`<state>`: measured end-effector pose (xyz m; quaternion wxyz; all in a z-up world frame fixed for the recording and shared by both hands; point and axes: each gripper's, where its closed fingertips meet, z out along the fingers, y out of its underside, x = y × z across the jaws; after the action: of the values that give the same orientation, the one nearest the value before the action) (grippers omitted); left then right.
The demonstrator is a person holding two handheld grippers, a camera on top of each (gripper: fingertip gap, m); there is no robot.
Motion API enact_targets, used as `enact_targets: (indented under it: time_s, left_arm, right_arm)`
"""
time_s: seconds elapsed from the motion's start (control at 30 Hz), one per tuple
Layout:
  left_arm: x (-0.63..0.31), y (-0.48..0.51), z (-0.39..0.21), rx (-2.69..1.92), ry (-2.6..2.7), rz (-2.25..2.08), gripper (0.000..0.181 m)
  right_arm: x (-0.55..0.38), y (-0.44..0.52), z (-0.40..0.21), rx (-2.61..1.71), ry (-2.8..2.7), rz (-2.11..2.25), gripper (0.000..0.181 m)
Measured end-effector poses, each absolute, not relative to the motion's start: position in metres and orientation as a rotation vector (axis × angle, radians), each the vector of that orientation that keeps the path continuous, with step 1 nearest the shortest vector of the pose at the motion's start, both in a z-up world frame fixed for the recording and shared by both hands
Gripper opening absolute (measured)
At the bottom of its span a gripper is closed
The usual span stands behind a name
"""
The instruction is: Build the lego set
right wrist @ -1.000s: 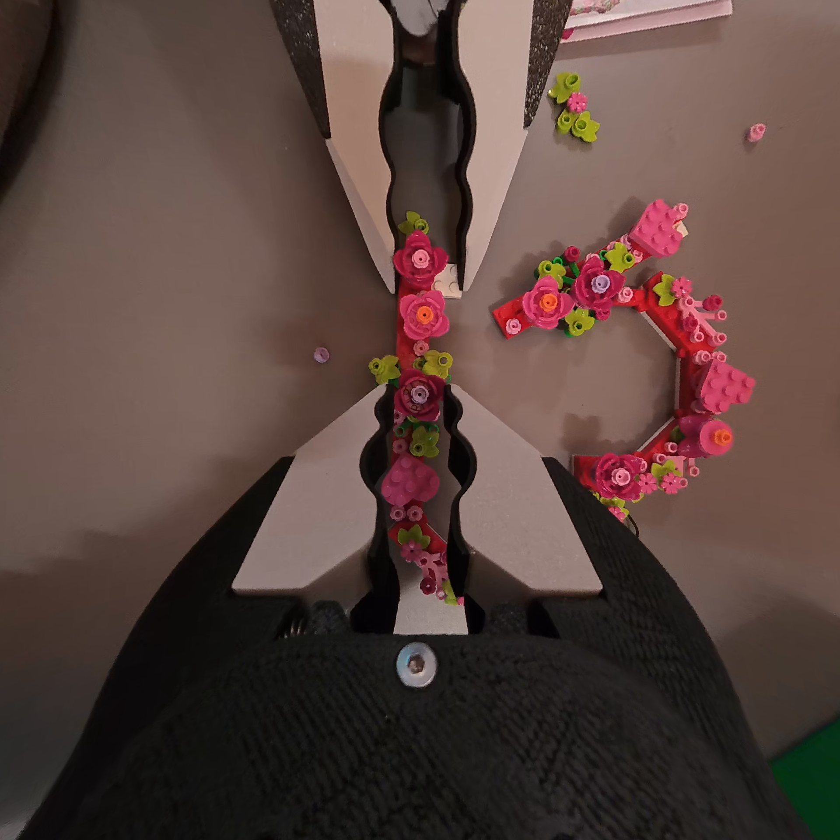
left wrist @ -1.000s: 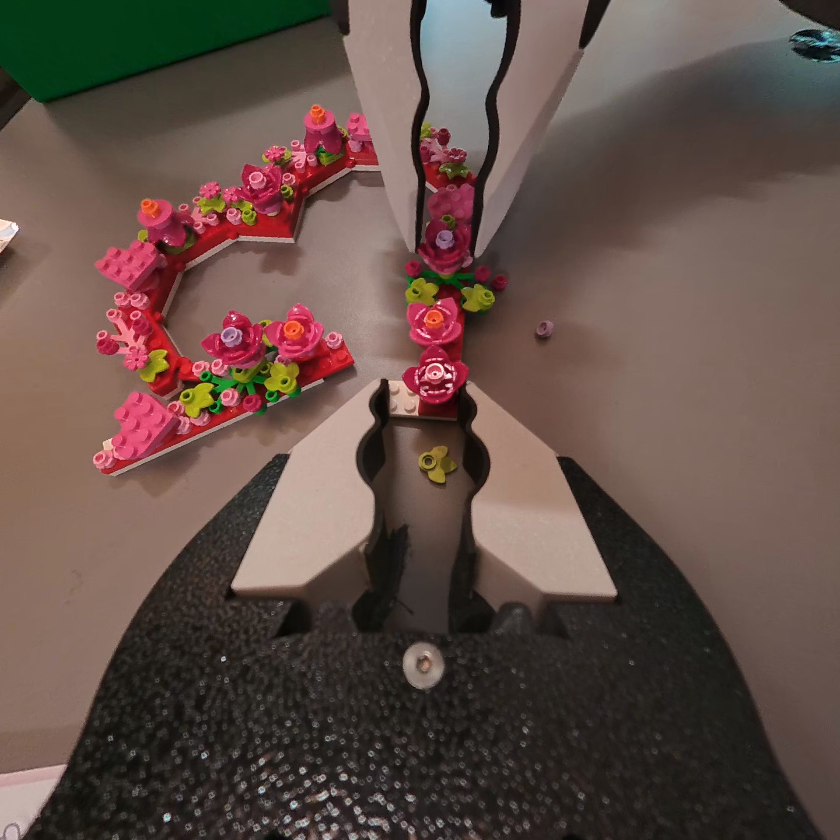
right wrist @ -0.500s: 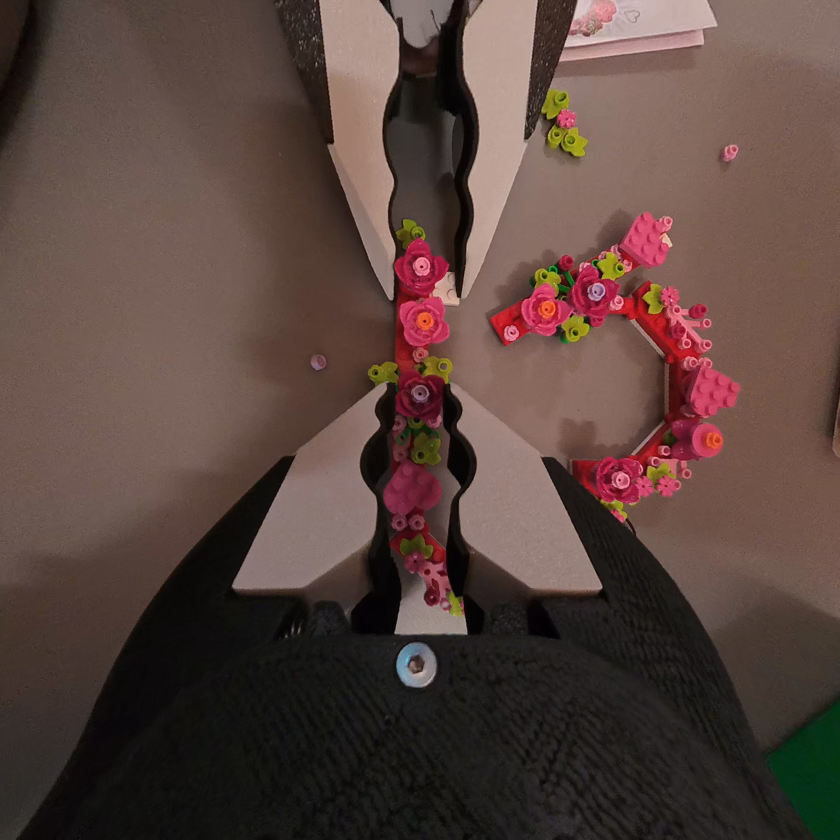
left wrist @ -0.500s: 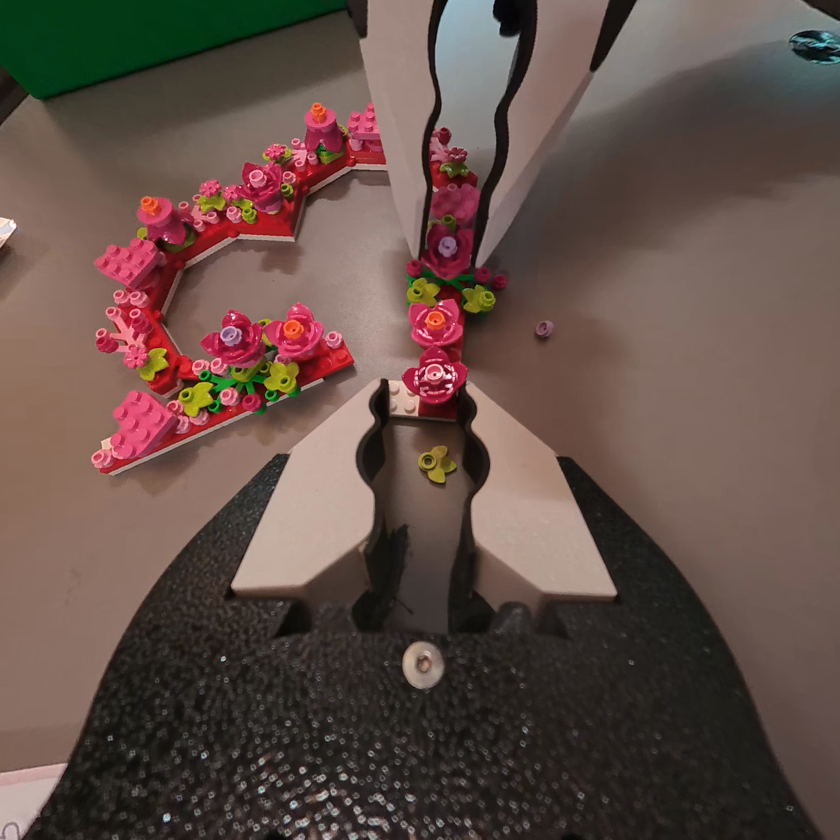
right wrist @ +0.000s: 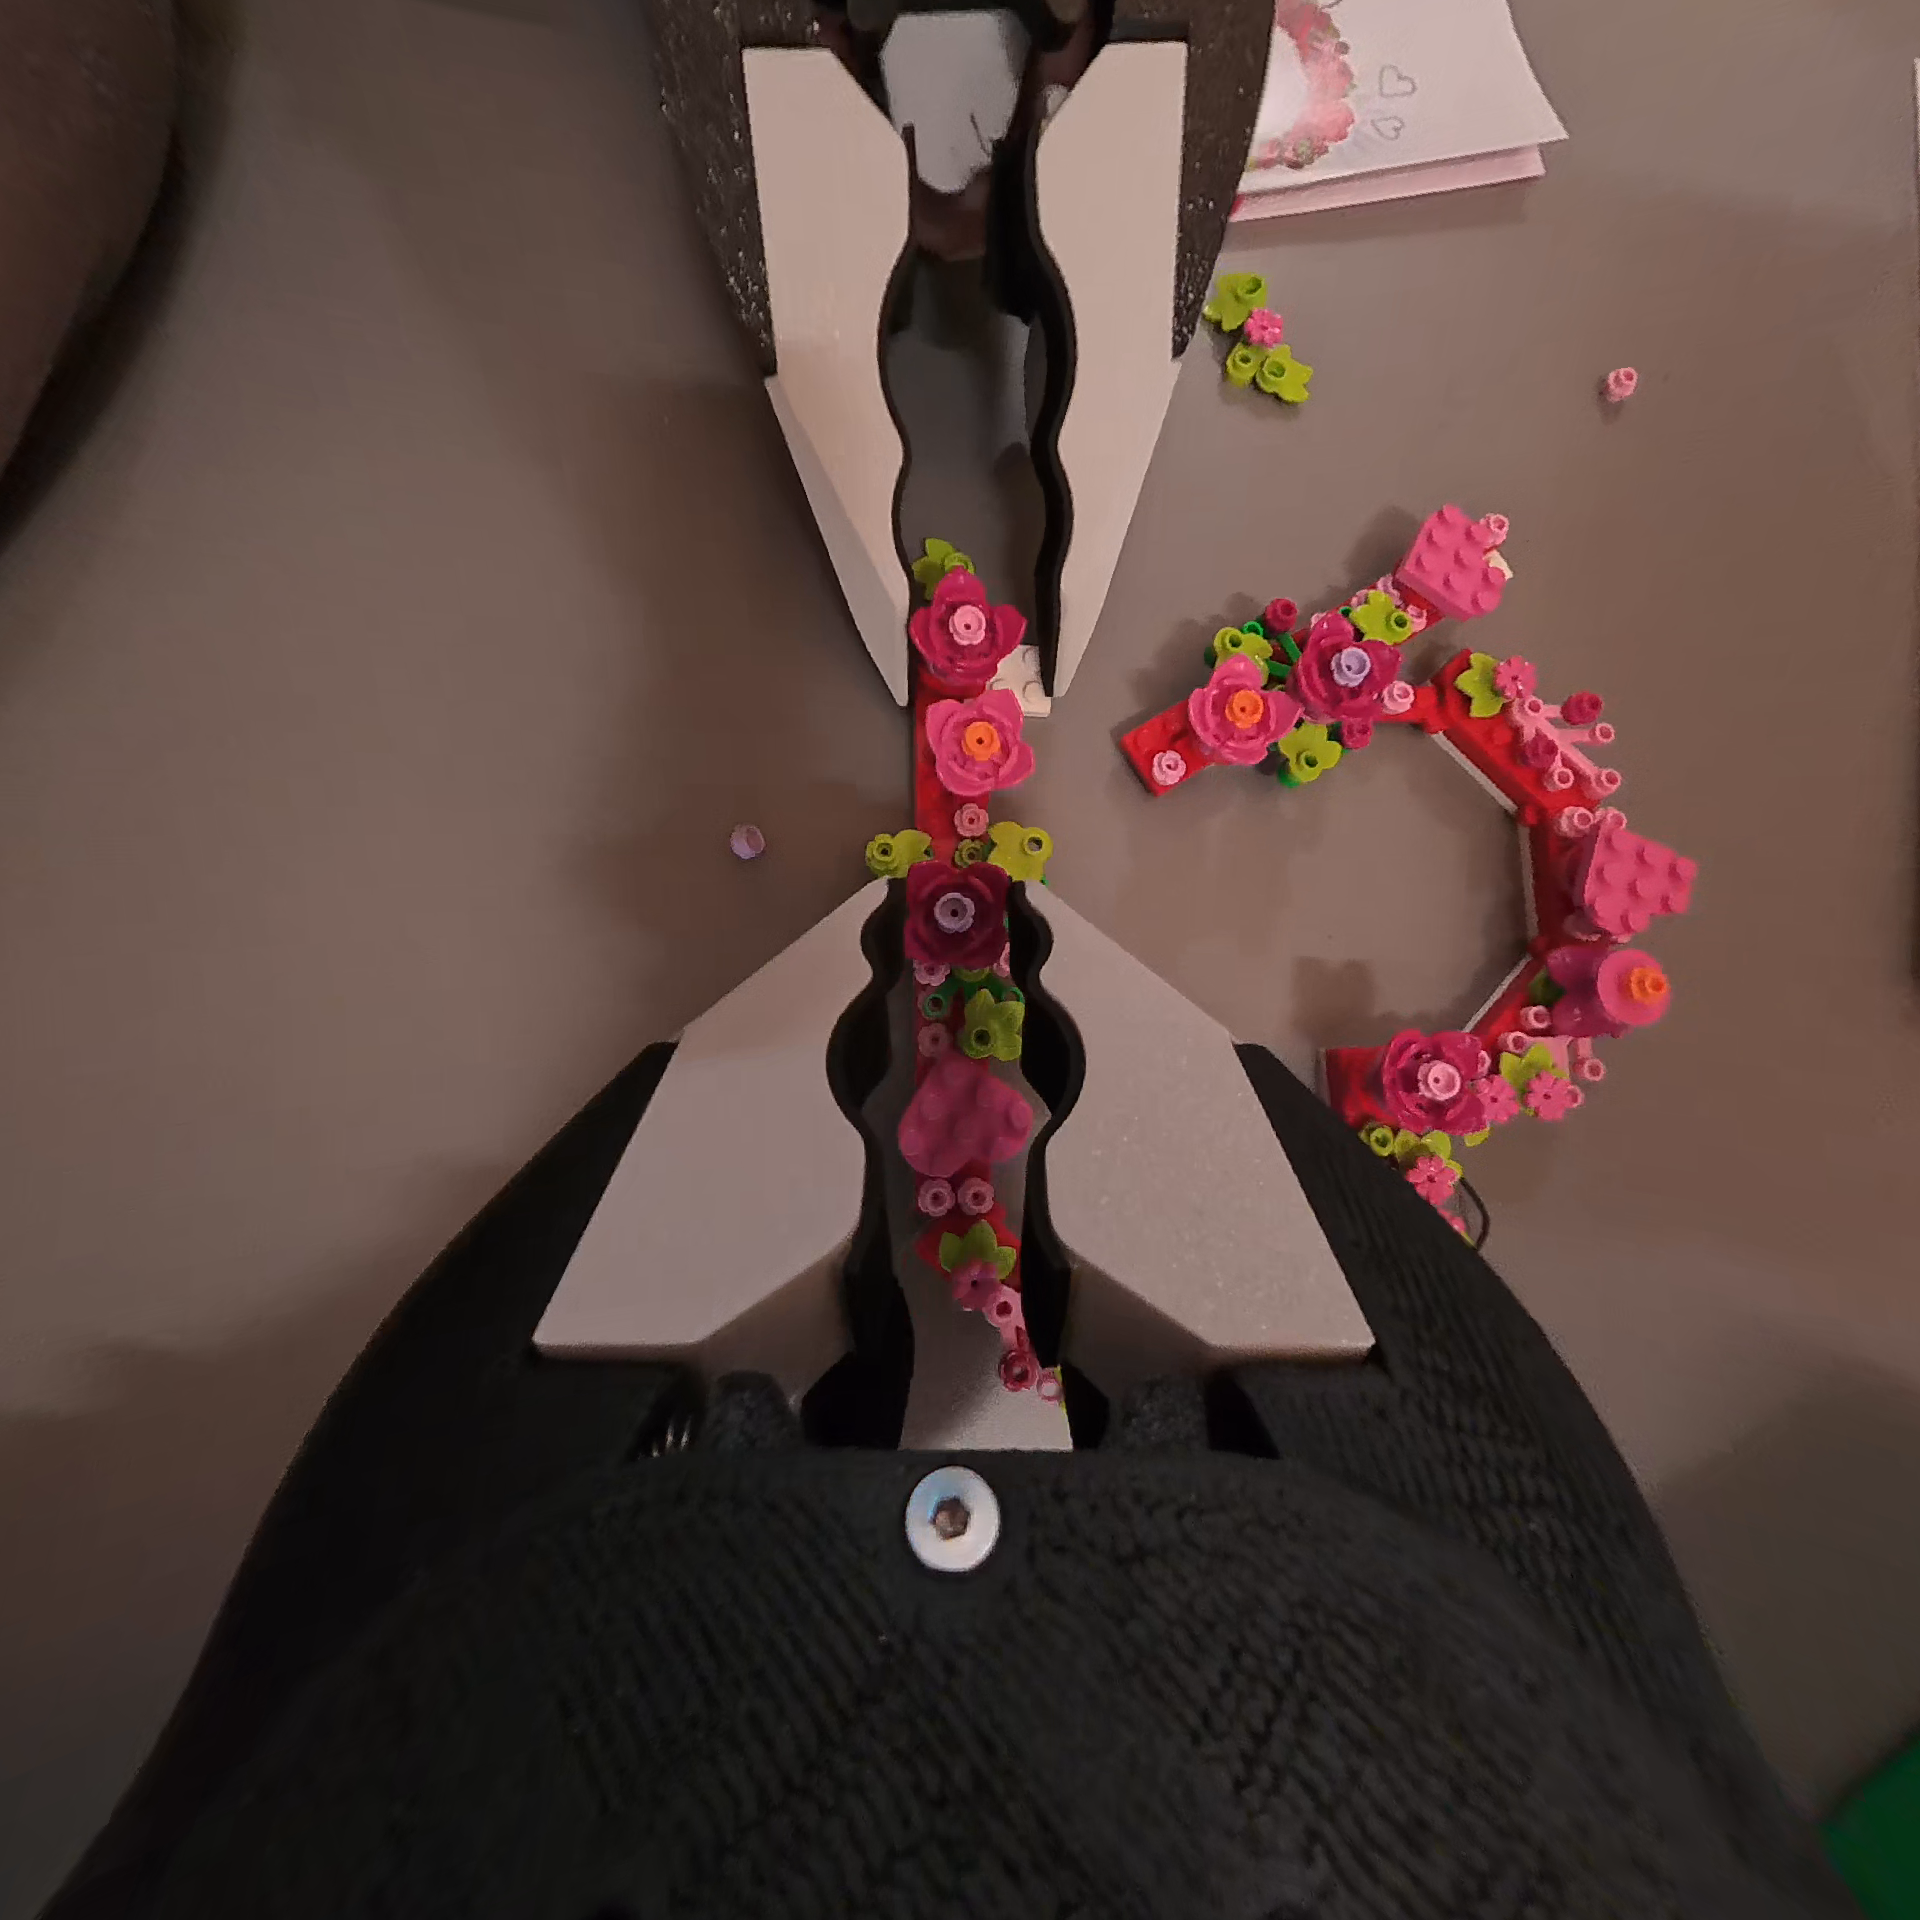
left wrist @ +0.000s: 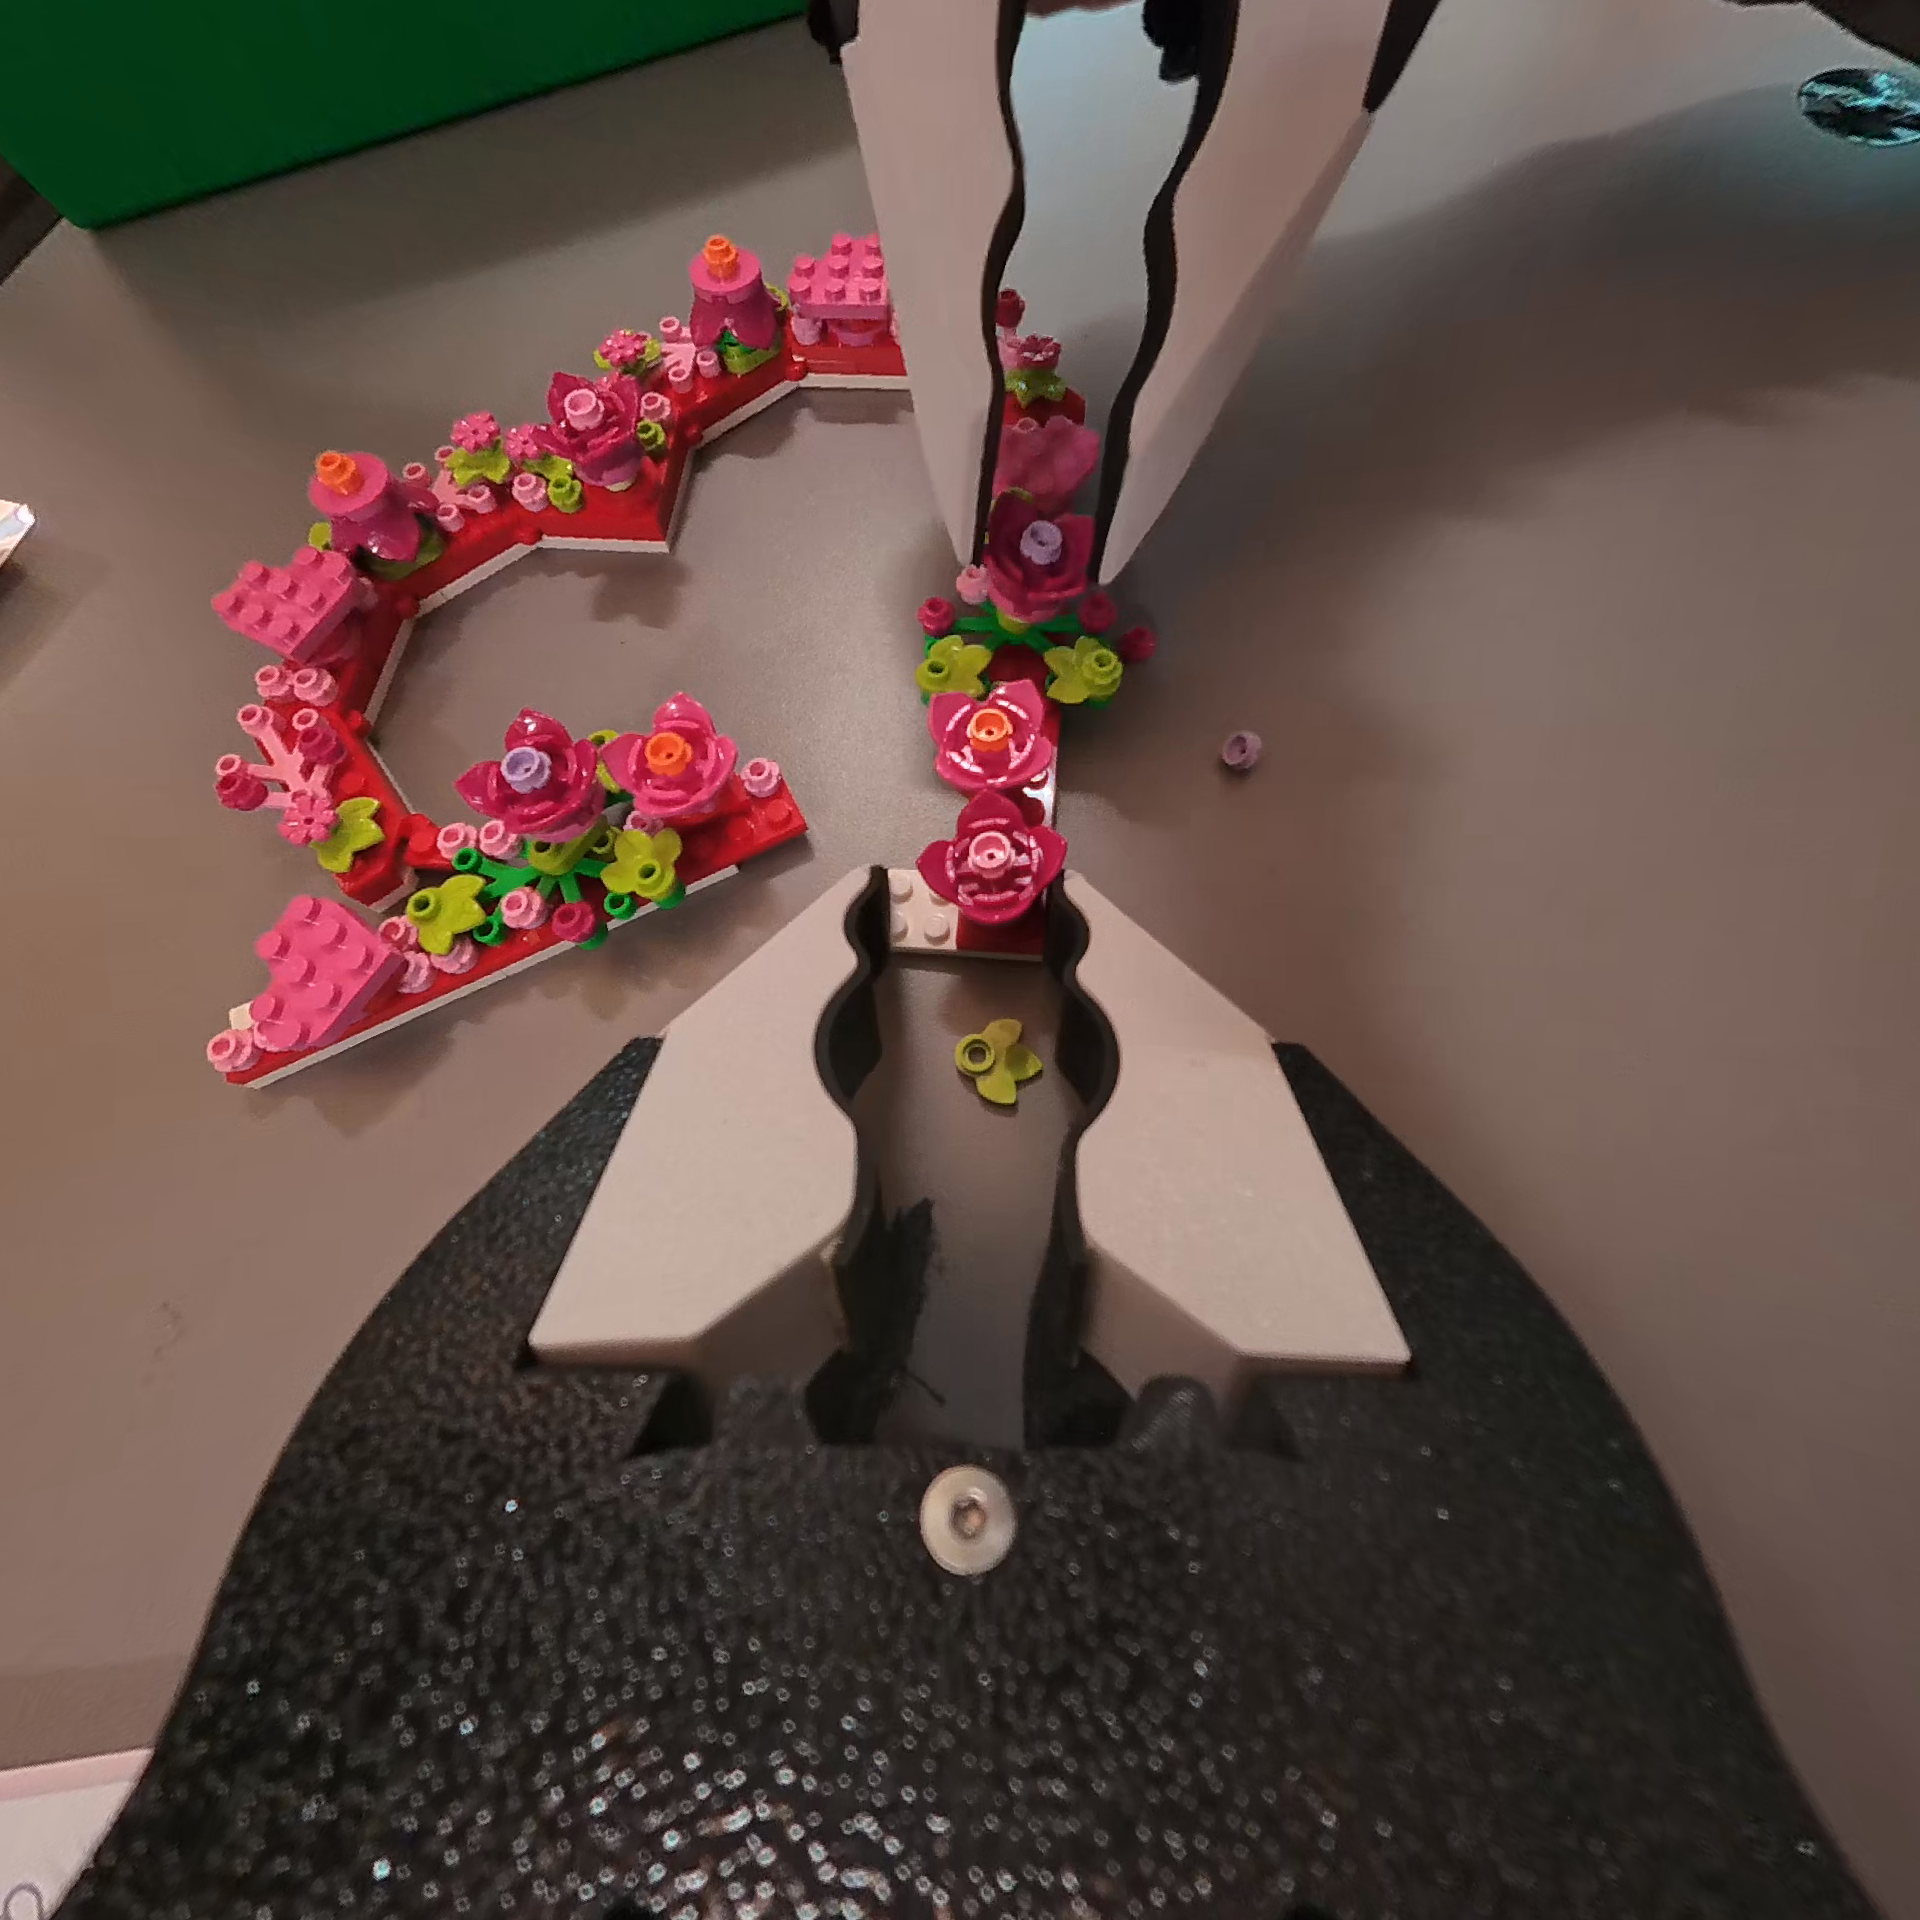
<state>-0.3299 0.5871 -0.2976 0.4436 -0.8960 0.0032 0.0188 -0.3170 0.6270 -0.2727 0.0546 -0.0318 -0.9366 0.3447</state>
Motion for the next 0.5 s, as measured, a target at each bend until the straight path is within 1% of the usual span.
enact_targets:
  time_s: [0.03, 0.4, 0.43, 0.5]
  left_arm:
    - [-0.3298, 0.5871, -0.2976, -2.222, 0.008, 0.047, 0.028]
    - [-0.3298, 0.5871, -0.2976, -2.222, 0.008, 0.046, 0.028]
    - [-0.3299, 0.5871, -0.2976, -2.222, 0.008, 0.046, 0.028]
    - [-0.3298, 0.5871, -0.2976, -2.222, 0.008, 0.046, 0.028]
  right_arm:
    - [-0.3174, 0.6269, -0.2727, -0.117, -2.846, 1.067, 0.018]
    - [-0.323, 0.6269, -0.2713, -0.446, -2.878, 1.311, 0.017]
    - [-0.3242, 0.6265, -0.2698, -0.46, -2.865, 1.333, 0.012]
    - [-0.3248, 0.628, -0.27, -0.496, -2.866, 1.345, 0.012]
